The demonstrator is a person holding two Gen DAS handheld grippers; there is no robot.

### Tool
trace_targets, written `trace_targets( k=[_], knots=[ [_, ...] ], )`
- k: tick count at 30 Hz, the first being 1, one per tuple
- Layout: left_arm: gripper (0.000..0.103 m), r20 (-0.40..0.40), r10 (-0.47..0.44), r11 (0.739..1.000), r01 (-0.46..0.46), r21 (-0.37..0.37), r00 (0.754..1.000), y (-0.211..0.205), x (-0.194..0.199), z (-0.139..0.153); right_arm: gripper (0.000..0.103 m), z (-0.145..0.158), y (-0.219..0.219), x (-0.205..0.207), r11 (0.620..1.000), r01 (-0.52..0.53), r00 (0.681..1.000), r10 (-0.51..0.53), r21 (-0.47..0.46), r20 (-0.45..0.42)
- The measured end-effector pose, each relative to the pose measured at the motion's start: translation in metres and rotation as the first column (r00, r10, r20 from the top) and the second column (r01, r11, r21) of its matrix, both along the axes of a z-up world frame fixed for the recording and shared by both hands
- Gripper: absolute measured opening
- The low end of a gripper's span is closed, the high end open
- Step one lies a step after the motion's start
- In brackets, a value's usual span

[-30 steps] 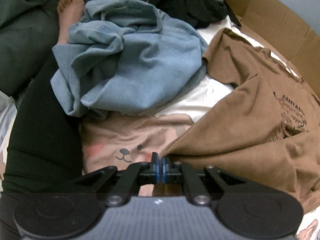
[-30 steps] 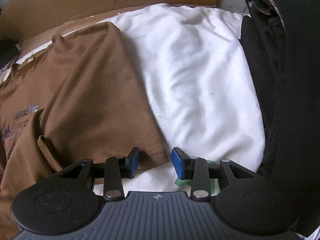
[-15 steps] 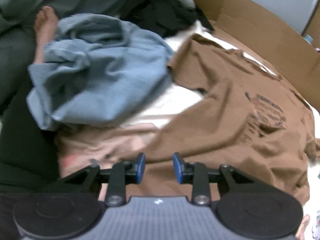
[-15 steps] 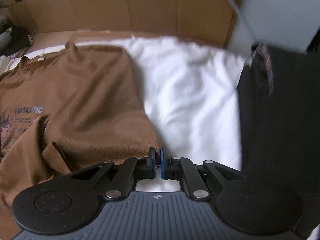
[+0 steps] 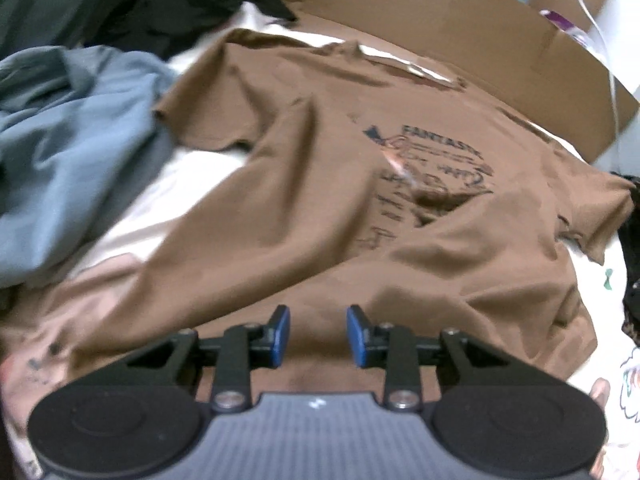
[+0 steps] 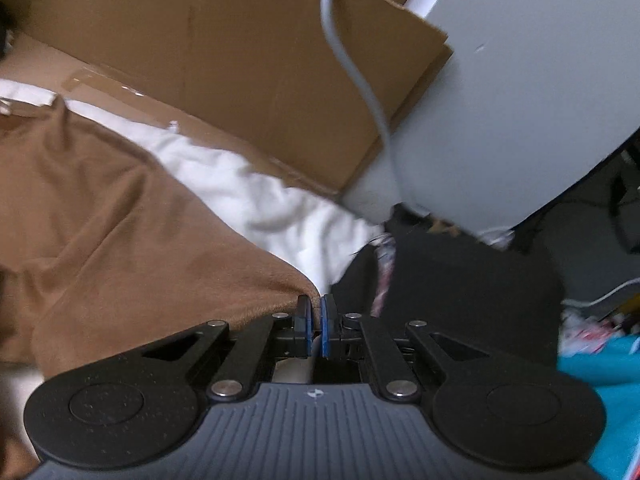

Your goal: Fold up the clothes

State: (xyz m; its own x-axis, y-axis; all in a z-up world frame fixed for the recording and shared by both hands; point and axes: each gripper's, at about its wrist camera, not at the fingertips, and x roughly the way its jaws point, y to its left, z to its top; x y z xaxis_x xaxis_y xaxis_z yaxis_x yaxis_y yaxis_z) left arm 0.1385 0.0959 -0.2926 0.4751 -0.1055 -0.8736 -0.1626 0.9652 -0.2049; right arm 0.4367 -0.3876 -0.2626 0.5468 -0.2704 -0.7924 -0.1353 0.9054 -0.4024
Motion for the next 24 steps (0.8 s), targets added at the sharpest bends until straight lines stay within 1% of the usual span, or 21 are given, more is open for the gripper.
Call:
trace_targets(
  k=[3,6,8,11,15,16,17,21,24],
  knots=[
    [0.035,0.019,-0.048,0.999,0.049,-0.016,0.999,-0.014,0.007,-0.01,0.003,-0.005,-0.004,0.009,0.999,0.024,1.0,-0.024,-0.03,-0.005],
    [0.037,0.042,-0.084,0.996,0.085,-0.038,0.996,-0.023,0.009,-0.018,0.003,-0.016,-0.003,0.016,0.996,0.024,1.0,-0.025,-0.091,-0.014],
    [0.037,0.04,-0.101,0.993,0.103,-0.055,0.994,-0.025,0.009,-0.024,0.001,-0.022,-0.001,0.018,0.99,0.026,1.0,-0.027,-0.137,-0.009],
    [0.037,0.043,-0.133,0.989,0.135,-0.06,0.99,-0.028,0.009,-0.028,0.001,-0.031,0.0,0.022,0.985,0.041,0.999,-0.043,-0.169,-0.009],
    [0.037,0.06,-0.136,0.987,0.14,-0.074,0.989,-0.025,0.009,-0.027,0.006,-0.037,0.003,0.026,0.98,0.064,0.998,-0.061,-0.189,0.021],
    [0.037,0.064,-0.134,0.987,0.139,-0.08,0.989,-0.025,0.008,-0.026,0.013,-0.034,0.002,0.027,0.982,0.071,0.997,-0.066,-0.173,0.033],
    [0.037,0.069,-0.132,0.987,0.138,-0.086,0.989,-0.024,0.008,-0.025,0.016,-0.029,0.002,0.027,0.986,0.074,0.997,-0.068,-0.149,0.048],
    [0.037,0.091,-0.155,0.984,0.162,-0.077,0.984,-0.029,0.006,-0.02,0.02,0.0,-0.01,0.027,0.995,0.103,0.988,-0.103,0.002,0.113],
    [0.037,0.112,-0.174,0.98,0.183,-0.076,0.978,-0.035,0.004,-0.014,0.022,0.02,-0.022,0.024,0.981,0.127,0.98,-0.147,0.145,0.135]
  ],
)
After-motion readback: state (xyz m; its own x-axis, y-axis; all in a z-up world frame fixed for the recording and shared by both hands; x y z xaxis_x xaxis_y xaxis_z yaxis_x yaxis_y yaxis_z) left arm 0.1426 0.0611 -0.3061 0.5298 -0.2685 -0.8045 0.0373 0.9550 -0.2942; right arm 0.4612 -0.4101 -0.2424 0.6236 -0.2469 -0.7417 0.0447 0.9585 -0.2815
